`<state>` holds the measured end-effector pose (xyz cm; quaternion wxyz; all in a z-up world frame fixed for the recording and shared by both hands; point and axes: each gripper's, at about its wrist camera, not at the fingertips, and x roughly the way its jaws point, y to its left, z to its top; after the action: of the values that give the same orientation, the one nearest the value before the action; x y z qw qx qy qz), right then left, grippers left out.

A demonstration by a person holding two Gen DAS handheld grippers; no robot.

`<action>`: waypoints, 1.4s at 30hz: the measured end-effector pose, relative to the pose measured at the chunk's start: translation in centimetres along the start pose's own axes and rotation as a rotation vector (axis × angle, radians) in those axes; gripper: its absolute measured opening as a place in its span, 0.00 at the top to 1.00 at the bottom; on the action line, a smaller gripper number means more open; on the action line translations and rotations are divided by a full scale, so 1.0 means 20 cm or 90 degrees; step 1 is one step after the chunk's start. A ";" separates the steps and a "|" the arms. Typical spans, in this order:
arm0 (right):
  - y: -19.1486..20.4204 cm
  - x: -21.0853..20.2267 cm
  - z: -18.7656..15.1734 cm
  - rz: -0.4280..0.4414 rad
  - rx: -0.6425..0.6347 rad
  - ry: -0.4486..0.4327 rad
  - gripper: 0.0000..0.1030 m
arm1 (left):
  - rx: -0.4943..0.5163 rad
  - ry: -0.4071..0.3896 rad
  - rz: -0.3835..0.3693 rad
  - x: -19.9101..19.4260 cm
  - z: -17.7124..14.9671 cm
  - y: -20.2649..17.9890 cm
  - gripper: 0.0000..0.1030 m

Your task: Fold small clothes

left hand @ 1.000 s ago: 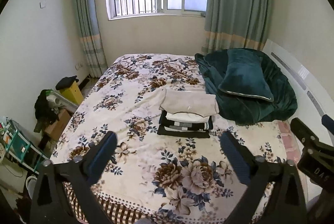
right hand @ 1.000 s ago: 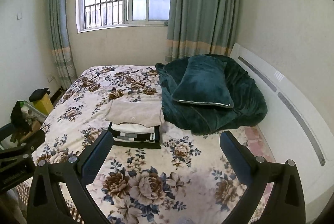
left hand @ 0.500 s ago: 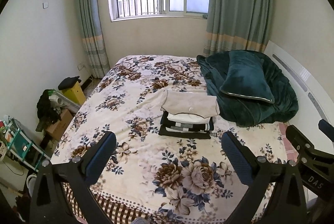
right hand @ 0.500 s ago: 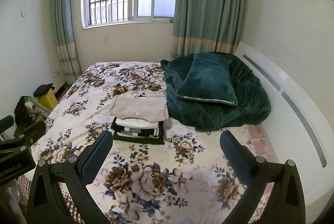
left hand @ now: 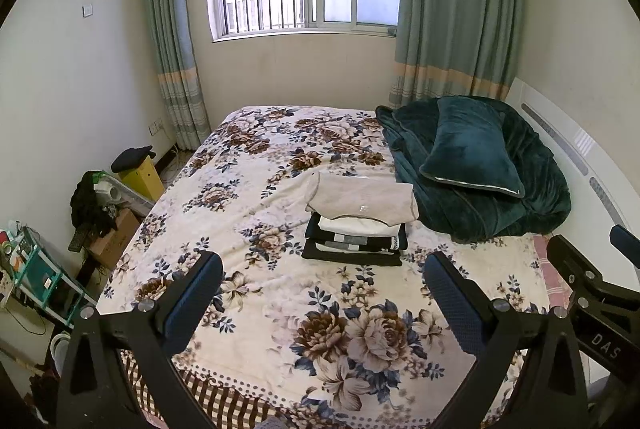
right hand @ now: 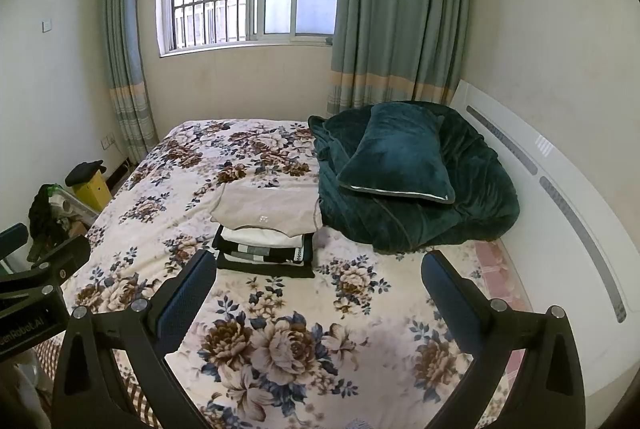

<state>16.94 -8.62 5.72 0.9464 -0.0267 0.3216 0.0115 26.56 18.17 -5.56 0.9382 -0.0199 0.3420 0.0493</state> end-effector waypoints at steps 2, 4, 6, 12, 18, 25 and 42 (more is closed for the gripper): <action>0.00 0.00 0.01 -0.003 -0.001 -0.001 0.00 | -0.001 0.001 -0.002 0.00 0.00 0.00 0.00; 0.00 0.00 0.01 0.000 0.001 0.000 0.00 | 0.001 0.002 -0.002 0.00 0.00 0.00 0.00; 0.00 -0.01 0.01 0.000 0.000 -0.001 0.00 | 0.000 0.000 -0.001 0.00 0.00 0.00 0.00; -0.01 -0.01 0.02 0.005 0.000 -0.004 0.00 | -0.002 -0.001 -0.001 -0.01 0.00 -0.01 0.00; -0.02 -0.01 0.03 0.009 -0.001 -0.005 0.00 | -0.003 -0.004 -0.002 -0.01 0.00 -0.02 0.00; -0.02 -0.01 0.03 0.009 -0.001 -0.005 0.00 | 0.000 -0.002 -0.003 -0.01 0.00 -0.02 0.00; -0.02 -0.01 0.03 0.008 0.001 -0.006 0.00 | -0.002 -0.002 0.002 -0.03 0.00 -0.04 0.00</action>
<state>17.09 -9.06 6.28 0.9479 -0.0237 0.3171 0.0174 26.18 17.37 -5.22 0.9387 -0.0203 0.3404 0.0515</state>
